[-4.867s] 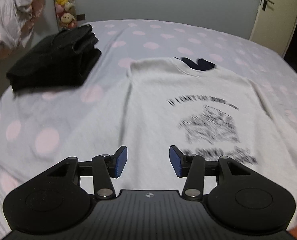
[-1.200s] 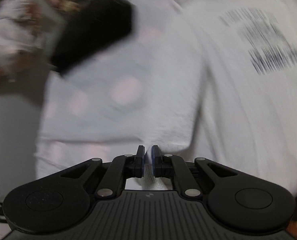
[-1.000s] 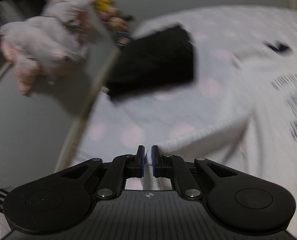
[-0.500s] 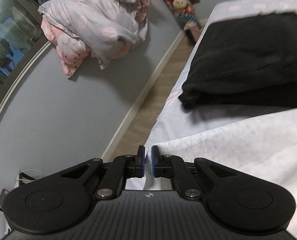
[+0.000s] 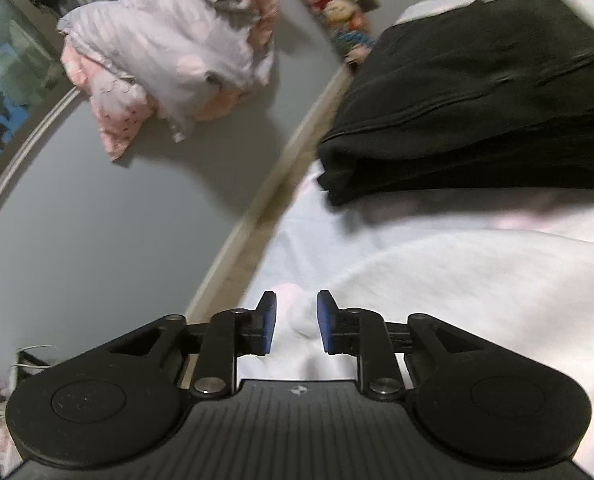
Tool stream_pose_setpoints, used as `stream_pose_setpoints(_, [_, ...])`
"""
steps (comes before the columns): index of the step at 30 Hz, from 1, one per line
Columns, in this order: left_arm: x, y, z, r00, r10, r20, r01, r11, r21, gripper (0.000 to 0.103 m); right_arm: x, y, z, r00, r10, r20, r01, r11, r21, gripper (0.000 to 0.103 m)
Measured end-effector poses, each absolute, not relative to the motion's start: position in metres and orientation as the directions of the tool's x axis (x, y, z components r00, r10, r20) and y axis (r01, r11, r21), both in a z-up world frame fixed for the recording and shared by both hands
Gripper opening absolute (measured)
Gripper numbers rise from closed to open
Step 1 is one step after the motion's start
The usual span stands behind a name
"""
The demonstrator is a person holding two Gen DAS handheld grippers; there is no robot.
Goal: Fold clothes
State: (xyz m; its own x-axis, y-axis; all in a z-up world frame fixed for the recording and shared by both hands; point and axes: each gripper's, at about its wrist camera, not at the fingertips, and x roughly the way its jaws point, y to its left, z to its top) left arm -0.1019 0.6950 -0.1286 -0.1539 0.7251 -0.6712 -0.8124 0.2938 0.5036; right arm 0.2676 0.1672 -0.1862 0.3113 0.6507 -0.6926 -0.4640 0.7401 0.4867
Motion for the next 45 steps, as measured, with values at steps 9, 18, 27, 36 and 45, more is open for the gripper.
stream_pose_setpoints(9, [-0.096, 0.544, -0.11, 0.113, 0.358, -0.927, -0.771, 0.62, 0.146, 0.049, 0.259, 0.14, -0.14, 0.266, 0.66, -0.703, -0.484, 0.722, 0.495, 0.047])
stream_pose_setpoints(18, [-0.099, 0.439, -0.154, 0.12, 0.012, -0.993, -0.74, 0.667, -0.082, 0.054, 0.277, 0.084, -0.111, 0.137, 0.522, -0.842, -0.541, 0.751, 0.378, 0.052])
stream_pose_setpoints(27, [-0.109, 0.424, -0.192, 0.096, -0.083, -0.992, -0.782, 0.61, -0.127, 0.055, 0.305, 0.042, -0.162, -0.056, 0.343, -0.938, -0.497, 0.805, 0.324, 0.053])
stream_pose_setpoints(36, [-0.105, 0.426, -0.199, 0.057, -0.075, -0.996, -0.787, 0.611, -0.091, 0.052, 0.32, 0.054, -0.211, -0.318, 0.275, -0.907, -0.472, 0.784, 0.404, 0.04])
stream_pose_setpoints(45, [-0.122, 0.419, -0.177, 0.097, 0.045, -0.994, -0.786, 0.616, -0.049, 0.0, 0.293, 0.064, -0.17, -0.168, 0.297, -0.94, -0.651, 0.683, 0.332, 0.008])
